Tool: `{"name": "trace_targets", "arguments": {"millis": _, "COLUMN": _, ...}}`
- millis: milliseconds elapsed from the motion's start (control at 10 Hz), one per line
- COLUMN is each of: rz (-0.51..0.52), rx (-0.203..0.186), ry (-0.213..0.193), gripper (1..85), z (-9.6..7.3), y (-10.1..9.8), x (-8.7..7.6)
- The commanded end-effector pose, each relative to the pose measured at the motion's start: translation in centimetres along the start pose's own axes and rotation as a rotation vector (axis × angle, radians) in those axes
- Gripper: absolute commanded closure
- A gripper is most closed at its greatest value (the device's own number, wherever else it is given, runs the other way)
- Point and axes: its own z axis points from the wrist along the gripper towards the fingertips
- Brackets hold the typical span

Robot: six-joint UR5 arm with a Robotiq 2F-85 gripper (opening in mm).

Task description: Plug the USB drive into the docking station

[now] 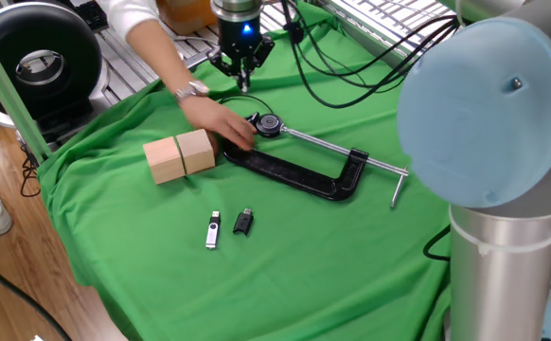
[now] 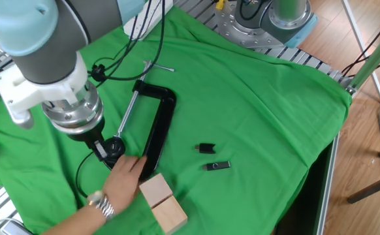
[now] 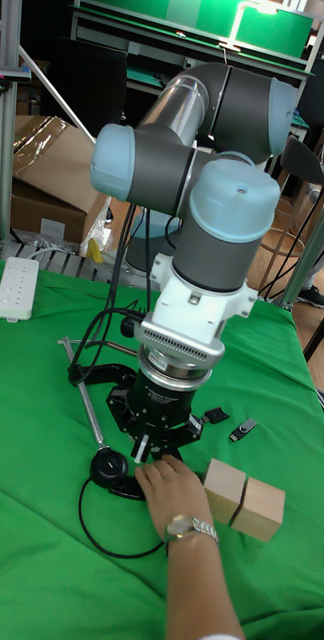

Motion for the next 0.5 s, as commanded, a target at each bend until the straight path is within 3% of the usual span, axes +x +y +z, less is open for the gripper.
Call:
{"name": "trace_targets", "arguments": {"millis": 0, "rz": 0.032, "rx": -0.077, "ry": -0.057, "gripper": 84.0, "z": 0.1, "y": 3.1, "x": -1.3}}
{"name": "trace_targets", "arguments": {"millis": 300, "rz": 0.057, "rx": -0.153, "ry": -0.055, "gripper": 84.0, "z": 0.6, "y": 5.3, "x": -1.8}}
{"name": "trace_targets", "arguments": {"millis": 400, "rz": 0.056, "rx": -0.154, "ry": -0.068, "gripper": 84.0, "z": 0.7, "y": 5.5, "x": -2.3}}
